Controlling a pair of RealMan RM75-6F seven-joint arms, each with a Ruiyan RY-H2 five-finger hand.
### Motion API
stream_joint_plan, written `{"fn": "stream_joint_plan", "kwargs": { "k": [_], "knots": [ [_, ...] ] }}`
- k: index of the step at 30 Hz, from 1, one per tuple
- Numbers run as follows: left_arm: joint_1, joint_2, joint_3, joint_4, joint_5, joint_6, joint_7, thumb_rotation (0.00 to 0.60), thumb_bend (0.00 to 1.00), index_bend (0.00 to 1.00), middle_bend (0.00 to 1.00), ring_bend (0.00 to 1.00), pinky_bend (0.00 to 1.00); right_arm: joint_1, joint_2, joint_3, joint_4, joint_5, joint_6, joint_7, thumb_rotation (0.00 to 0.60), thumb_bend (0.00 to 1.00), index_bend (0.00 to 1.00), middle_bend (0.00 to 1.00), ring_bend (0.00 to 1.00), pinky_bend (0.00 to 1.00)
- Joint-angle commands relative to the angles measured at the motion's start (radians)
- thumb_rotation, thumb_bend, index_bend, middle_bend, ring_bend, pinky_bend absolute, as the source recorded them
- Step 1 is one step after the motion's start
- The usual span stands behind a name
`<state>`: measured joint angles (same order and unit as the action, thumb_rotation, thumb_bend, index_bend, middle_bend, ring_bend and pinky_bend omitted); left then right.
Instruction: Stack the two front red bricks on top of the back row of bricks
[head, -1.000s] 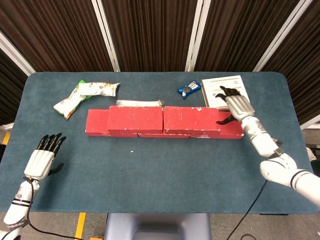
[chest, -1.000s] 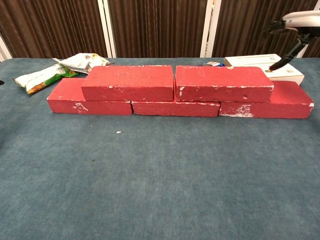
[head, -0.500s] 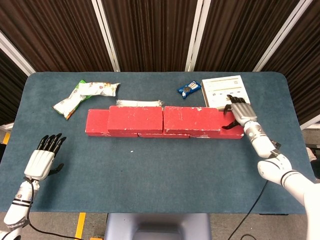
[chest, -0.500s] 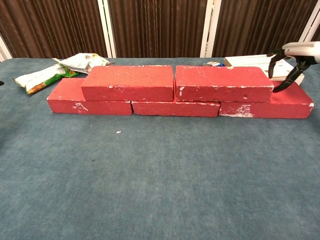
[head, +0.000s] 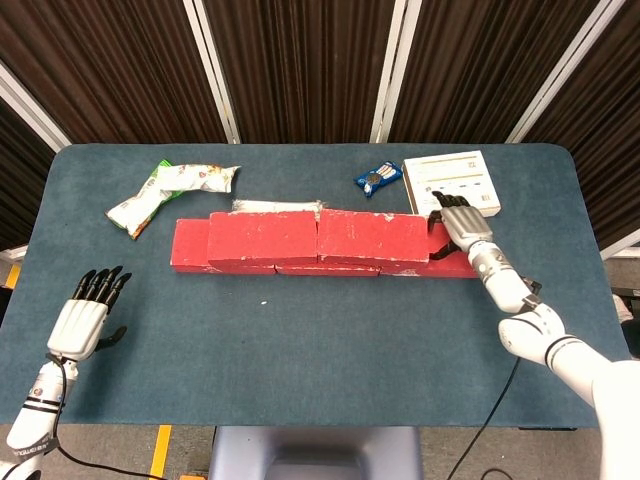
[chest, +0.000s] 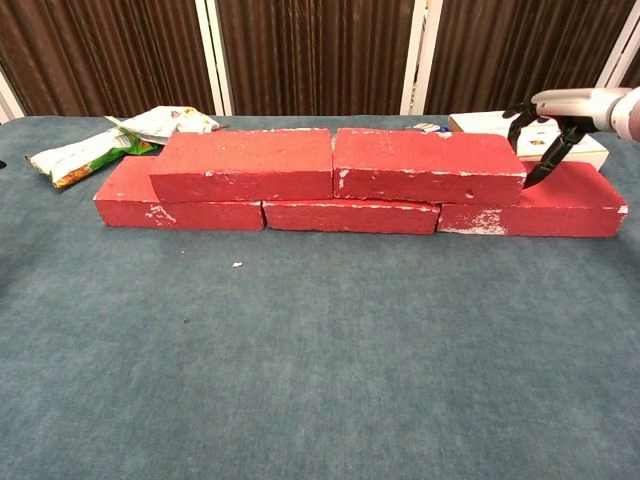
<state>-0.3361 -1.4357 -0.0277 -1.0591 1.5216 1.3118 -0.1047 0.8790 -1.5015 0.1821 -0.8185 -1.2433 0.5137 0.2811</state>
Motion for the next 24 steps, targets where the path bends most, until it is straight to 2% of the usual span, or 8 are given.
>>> {"fn": "stream_joint_plan", "kwargs": {
  "k": [1, 4, 9, 11, 15, 19, 22, 24],
  "knots": [
    [0.000, 0.000, -0.001, 0.000, -0.001, 0.001, 0.000, 0.600, 0.27, 0.00, 0.00, 0.00, 0.05, -0.005, 0.004, -0.001, -0.007, -0.002, 0.006, -0.003, 0.600, 0.22, 0.54, 0.00, 0.00, 0.15],
    [0.001, 0.000, -0.002, 0.002, -0.001, 0.002, -0.001, 0.600, 0.27, 0.00, 0.00, 0.00, 0.05, -0.020, 0.021, -0.007, -0.021, -0.006, 0.020, -0.008, 0.600, 0.22, 0.45, 0.00, 0.00, 0.15],
    [0.002, 0.000, -0.003, 0.000, 0.002, 0.011, 0.003, 0.600, 0.27, 0.00, 0.00, 0.00, 0.05, -0.069, 0.070, 0.000, -0.083, -0.011, 0.101, 0.011, 0.600, 0.22, 0.09, 0.00, 0.00, 0.15],
    [0.005, -0.002, -0.005, -0.002, 0.007, 0.028, 0.009, 0.600, 0.27, 0.00, 0.00, 0.00, 0.05, -0.119, 0.109, -0.001, -0.158, -0.027, 0.194, 0.017, 0.600, 0.22, 0.01, 0.00, 0.00, 0.15],
    [0.019, -0.021, -0.025, 0.004, 0.007, 0.090, 0.040, 0.600, 0.28, 0.00, 0.00, 0.00, 0.04, -0.282, 0.191, -0.048, -0.379, -0.090, 0.477, -0.057, 0.600, 0.21, 0.00, 0.00, 0.00, 0.06],
    [0.035, -0.040, -0.048, 0.013, 0.006, 0.159, 0.065, 0.600, 0.29, 0.00, 0.00, 0.00, 0.03, -0.476, 0.216, -0.131, -0.574, -0.123, 0.763, -0.290, 0.600, 0.18, 0.00, 0.00, 0.00, 0.00],
    [0.047, -0.036, -0.059, 0.002, 0.001, 0.190, 0.080, 0.600, 0.30, 0.00, 0.00, 0.00, 0.02, -0.573, 0.186, -0.171, -0.622, -0.134, 0.889, -0.385, 0.600, 0.18, 0.00, 0.00, 0.00, 0.00],
    [0.052, -0.027, -0.063, -0.012, -0.001, 0.199, 0.085, 0.600, 0.30, 0.00, 0.00, 0.00, 0.02, -0.590, 0.196, -0.189, -0.655, -0.123, 0.879, -0.439, 0.600, 0.18, 0.00, 0.00, 0.00, 0.00]
  ]
}}
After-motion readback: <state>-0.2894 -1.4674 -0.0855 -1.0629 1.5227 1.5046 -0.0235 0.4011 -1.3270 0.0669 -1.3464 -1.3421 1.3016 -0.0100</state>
